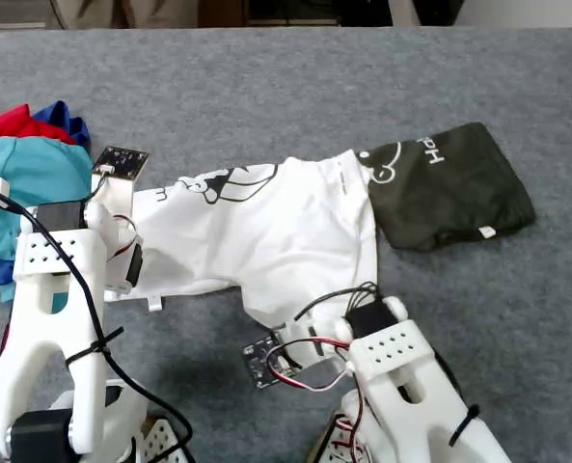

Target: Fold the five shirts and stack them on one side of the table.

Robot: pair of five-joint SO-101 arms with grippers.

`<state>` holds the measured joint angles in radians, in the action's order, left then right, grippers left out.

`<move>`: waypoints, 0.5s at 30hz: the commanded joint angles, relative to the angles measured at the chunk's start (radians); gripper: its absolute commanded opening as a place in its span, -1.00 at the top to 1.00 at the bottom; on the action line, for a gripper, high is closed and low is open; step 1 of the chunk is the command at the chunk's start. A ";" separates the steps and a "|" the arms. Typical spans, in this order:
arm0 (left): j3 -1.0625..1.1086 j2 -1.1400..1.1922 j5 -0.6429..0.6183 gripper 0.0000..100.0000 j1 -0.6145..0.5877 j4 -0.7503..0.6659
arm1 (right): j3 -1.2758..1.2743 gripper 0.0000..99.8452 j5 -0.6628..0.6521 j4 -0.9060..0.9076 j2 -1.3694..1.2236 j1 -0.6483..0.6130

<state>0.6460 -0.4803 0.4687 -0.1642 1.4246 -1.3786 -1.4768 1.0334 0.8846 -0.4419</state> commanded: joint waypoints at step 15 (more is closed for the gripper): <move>0.000 -0.018 -0.005 0.96 0.000 -0.028 | 0.269 1.00 0.115 -0.133 0.012 0.177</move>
<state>0.6460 -0.4803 0.4687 -0.1642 1.4400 -1.2697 -1.4139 0.9244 0.8846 -0.3330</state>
